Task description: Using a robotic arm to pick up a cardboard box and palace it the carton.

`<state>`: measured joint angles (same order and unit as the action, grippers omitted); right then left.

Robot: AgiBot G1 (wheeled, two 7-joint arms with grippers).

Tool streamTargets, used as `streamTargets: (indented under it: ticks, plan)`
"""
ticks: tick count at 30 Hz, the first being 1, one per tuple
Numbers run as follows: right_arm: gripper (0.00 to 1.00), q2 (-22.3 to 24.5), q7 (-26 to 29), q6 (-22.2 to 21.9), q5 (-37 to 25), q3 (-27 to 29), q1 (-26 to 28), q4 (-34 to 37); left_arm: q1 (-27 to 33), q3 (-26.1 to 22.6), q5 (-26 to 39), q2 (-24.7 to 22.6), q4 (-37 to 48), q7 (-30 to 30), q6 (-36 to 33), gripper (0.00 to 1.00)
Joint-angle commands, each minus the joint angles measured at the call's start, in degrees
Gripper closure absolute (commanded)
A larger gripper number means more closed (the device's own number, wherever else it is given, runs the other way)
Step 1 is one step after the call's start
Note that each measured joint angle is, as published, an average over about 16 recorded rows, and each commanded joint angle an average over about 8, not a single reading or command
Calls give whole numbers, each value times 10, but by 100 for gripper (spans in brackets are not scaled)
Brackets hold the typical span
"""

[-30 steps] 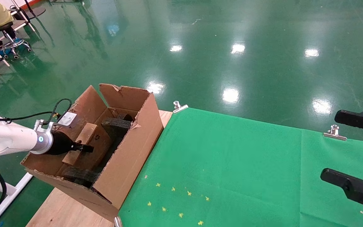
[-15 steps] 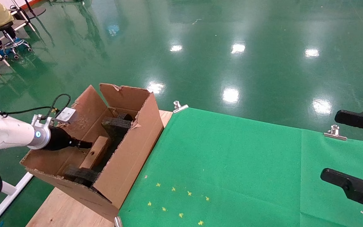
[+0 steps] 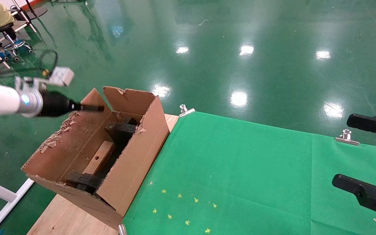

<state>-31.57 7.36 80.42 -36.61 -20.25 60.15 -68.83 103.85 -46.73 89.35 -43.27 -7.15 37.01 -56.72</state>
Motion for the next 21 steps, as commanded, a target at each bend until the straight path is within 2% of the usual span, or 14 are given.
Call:
streamTargets:
  ticks: [1,6,11,21]
  plan:
    - [0,0,0,0,0,0,0,0,21,10,-15,8,-12,11,-22,0]
    - [0,0,0,0,0,0,0,0,30,59,-97,26,-57,40,-117,0]
    - [0,0,0,0,0,0,0,0,22,90,-154,32,-85,66,-175,0]
    - [0,0,0,0,0,0,0,0,14,99,-172,33,-98,69,-189,0]
